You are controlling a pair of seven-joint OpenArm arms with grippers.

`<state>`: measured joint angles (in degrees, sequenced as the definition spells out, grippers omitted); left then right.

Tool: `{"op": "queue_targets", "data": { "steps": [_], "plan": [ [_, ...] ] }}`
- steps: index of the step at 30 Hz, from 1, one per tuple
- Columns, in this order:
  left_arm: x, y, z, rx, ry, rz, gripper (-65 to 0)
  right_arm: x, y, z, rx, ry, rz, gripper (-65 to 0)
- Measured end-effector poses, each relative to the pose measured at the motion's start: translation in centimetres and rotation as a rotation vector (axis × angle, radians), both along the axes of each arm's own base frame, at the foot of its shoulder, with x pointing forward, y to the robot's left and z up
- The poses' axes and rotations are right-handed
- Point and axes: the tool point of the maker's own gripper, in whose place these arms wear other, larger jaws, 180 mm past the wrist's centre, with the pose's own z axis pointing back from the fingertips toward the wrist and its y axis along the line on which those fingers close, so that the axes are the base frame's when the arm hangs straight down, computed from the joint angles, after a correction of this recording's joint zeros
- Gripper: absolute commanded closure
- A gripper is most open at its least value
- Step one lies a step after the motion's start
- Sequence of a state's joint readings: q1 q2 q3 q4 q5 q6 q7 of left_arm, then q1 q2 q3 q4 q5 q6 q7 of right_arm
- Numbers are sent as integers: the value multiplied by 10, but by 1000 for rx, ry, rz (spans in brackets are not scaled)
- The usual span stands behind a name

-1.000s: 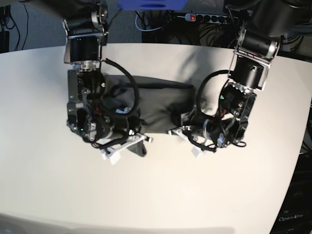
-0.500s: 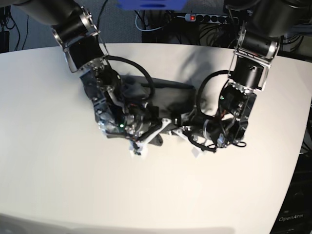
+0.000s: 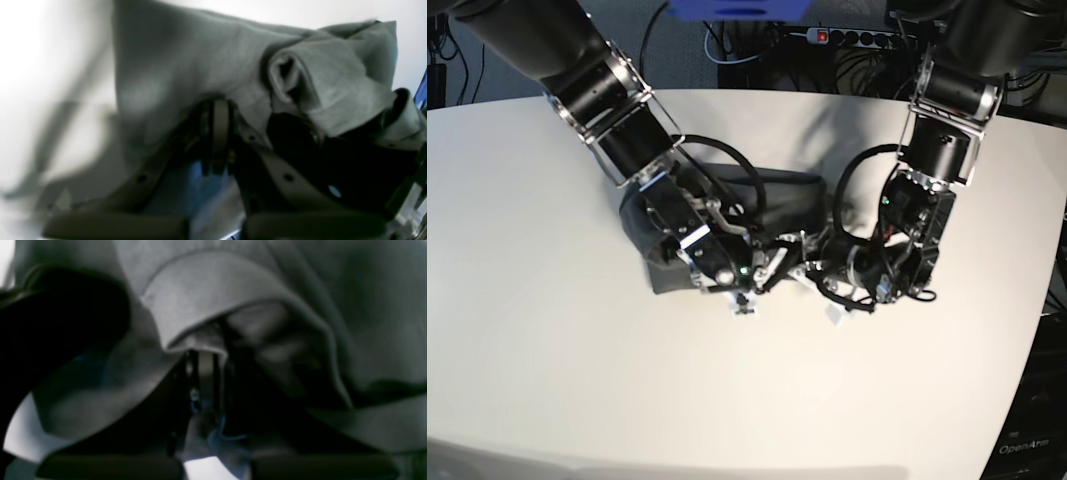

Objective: Fold the T-shirt properly
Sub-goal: 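Lay the carried end onto the shirt beside the left gripper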

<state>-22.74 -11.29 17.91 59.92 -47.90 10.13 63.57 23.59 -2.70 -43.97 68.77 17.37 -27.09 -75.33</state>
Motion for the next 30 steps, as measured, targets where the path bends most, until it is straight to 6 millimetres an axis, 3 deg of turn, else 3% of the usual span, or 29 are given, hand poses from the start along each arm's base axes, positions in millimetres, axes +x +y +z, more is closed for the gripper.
{"op": "queue_targets", "data": {
  "steps": [10,16,19,23,26,30],
  "plan": [
    [0,0,2,-4,4,3,-19,2,-3,7,-51,18,9,-3],
    [1,2,18,62,-43,-42,-19,4,-8,7,-60,20,10,-3],
    [-3,-3,27,55,-45,-76,-18,14,-20,19,-76,-29,4,-3],
    [1,-10,40,-13,-57,-64,-18,37,-19,42,-70,-111,7,-3],
    [7,1,45,-31,-58,-21,-18,40,-18,44,-66,-121,3,-3],
    [-2,13,40,-32,-16,-21,-18,42,-18,45,-66,-119,5,-3]
  ]
}}
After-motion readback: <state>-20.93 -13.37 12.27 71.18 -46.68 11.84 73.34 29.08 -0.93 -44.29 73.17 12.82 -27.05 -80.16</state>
